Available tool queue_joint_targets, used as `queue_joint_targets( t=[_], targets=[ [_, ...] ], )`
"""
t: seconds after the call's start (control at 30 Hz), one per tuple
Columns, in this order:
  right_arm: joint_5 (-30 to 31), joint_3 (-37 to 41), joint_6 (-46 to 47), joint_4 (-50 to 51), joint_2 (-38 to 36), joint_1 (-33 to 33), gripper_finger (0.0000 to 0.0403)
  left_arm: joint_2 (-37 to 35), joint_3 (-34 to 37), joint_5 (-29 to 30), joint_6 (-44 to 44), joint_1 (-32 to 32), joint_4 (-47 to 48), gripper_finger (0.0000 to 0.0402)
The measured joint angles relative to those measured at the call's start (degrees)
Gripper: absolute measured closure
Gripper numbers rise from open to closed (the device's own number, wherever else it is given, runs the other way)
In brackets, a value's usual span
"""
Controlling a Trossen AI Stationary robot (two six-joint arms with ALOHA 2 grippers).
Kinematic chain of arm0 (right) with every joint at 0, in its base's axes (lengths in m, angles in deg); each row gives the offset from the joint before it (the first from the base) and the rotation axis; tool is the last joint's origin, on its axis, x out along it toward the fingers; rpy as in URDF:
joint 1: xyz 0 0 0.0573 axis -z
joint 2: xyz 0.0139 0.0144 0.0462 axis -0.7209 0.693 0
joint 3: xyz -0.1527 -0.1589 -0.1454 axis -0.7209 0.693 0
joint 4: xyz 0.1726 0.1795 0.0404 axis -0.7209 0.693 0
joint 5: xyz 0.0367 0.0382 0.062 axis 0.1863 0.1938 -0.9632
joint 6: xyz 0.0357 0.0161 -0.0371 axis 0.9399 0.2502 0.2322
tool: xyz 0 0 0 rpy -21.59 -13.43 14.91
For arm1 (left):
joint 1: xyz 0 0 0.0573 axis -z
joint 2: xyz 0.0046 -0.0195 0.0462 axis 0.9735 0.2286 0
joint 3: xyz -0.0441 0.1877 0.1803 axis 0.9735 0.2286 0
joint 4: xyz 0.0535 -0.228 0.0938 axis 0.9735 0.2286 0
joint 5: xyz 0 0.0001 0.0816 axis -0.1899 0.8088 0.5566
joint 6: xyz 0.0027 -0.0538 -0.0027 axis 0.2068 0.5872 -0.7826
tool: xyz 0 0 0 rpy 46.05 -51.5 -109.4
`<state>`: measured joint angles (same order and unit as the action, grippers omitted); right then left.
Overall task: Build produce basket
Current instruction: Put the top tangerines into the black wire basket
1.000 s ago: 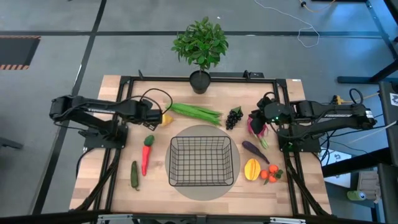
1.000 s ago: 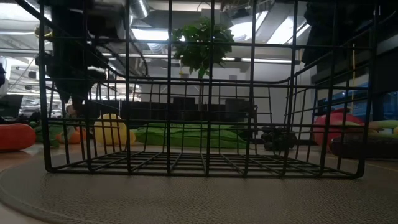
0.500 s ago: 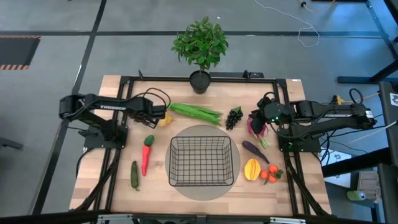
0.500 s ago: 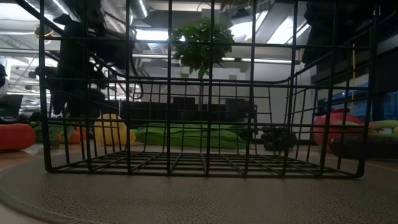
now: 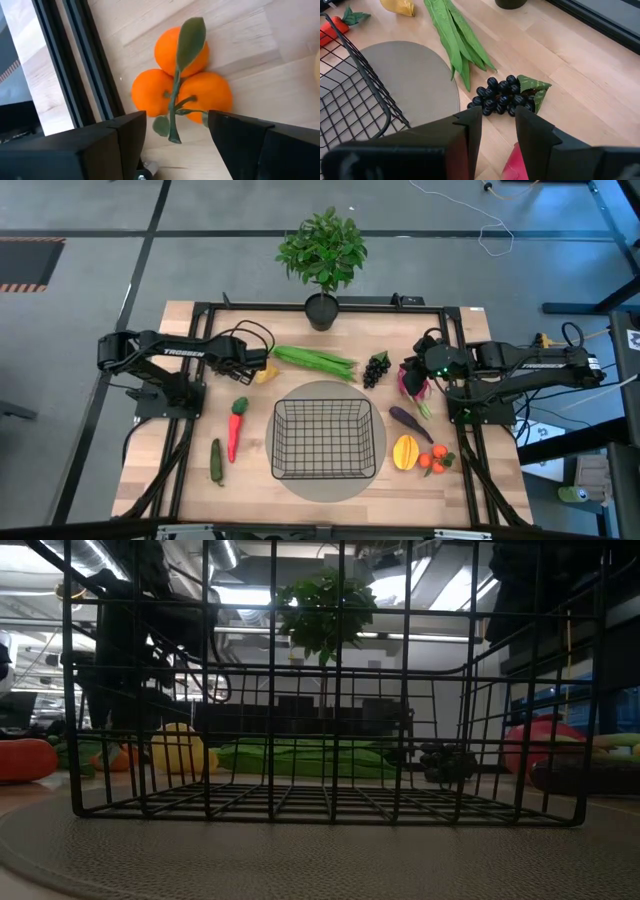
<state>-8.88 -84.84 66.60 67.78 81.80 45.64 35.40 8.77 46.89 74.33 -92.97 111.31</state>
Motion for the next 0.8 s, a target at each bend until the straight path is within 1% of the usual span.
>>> queue_joint_targets(
  t=[0.13, 0.47, 0.67, 0.73, 0.8],
  targets=[
    [0.0, 0.0, 0.0, 0.0, 0.0, 0.0, 0.0293, 0.0, 0.0, 0.0, 0.0, 0.0, -0.1, 0.0226],
    [0.0, 0.0, 0.0, 0.0, 0.0, 0.0, 0.0293, 0.0, 0.0, 0.2, 0.0, 0.0, -1.0, 0.0311],
    [0.0, 0.0, 0.0, 0.0, 0.0, 0.0, 0.0293, 0.0, 0.0, 0.3, 0.0, 0.0, -1.0, 0.0384],
    [0.0, 0.0, 0.0, 0.0, 0.0, 0.0, 0.0293, 0.0, 0.0, 0.4, 0.0, 0.0, -1.0, 0.0395],
    [0.0, 0.0, 0.0, 0.0, 0.0, 0.0, 0.0293, 0.0, 0.0, 0.4, 0.0, 0.0, -1.0, 0.0395]
  ],
)
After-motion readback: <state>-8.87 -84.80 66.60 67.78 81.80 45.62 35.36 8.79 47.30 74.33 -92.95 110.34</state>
